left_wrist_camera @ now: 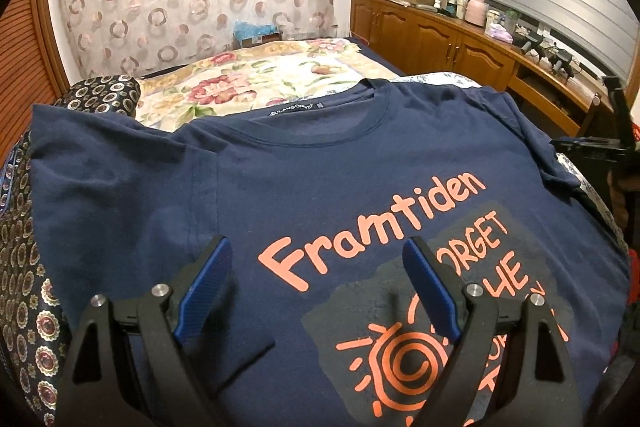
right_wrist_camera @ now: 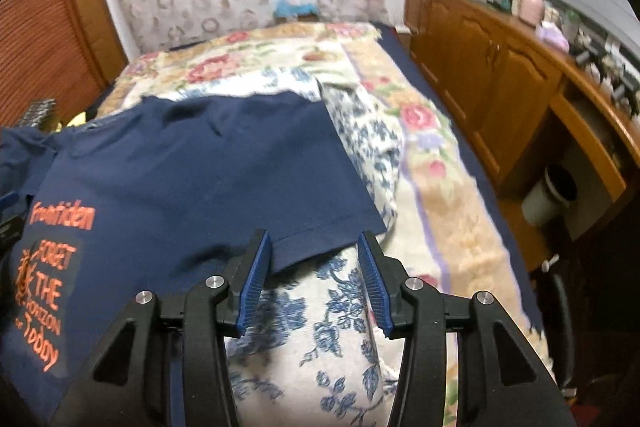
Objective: Fold small clothes
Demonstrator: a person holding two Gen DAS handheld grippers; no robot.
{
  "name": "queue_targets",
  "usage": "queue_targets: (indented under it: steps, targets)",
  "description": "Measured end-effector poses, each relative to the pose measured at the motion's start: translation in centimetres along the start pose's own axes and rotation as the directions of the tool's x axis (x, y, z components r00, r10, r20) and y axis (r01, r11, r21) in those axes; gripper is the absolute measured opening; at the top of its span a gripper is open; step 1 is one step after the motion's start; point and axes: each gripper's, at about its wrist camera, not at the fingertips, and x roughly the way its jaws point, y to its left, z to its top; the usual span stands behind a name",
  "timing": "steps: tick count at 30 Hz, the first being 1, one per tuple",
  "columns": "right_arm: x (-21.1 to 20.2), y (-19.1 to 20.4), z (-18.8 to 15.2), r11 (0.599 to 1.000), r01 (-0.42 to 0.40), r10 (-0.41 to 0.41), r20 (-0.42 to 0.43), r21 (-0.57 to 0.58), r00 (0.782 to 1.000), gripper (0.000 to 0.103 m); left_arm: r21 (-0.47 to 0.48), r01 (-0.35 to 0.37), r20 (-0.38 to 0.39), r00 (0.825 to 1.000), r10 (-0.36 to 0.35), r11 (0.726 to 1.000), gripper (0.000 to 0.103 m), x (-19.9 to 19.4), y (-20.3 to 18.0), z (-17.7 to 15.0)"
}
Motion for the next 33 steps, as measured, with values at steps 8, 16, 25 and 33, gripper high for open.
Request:
queue_targets:
  steps: [8,16,25,33]
  targets:
    - [0.3,0.1,0.1,1.0,0.0,0.0,0.027,-0.001,1.0,0.038,-0.021,-0.01,-0.005,1.0,0.01,1.0,0.088,0.0,0.6,-0.2]
    - [0.0,1.3,0.4,0.996,0.029,-0.024,0.059,-0.085,0.998,0.003,-0.037,-0.02,0.0,1.0,0.02,0.999,0.088,-0.4,1.3,-0.5]
    - [-2.9,7.1,3.8,0.978,-0.077,0.109,0.157,-0.194,0.982,0.002,-0.068,-0.047,0.029,0.998,0.049,0.997,0.088,-1.9,2.7,-0.6]
    - [-2.9,15.6,7.6,0.909,-0.269,0.323,0.13,-0.319,0.937,0.003,-0.094,-0.066,0.05,0.996,0.071,0.993,0.088,-3.0,3.5,-0.7]
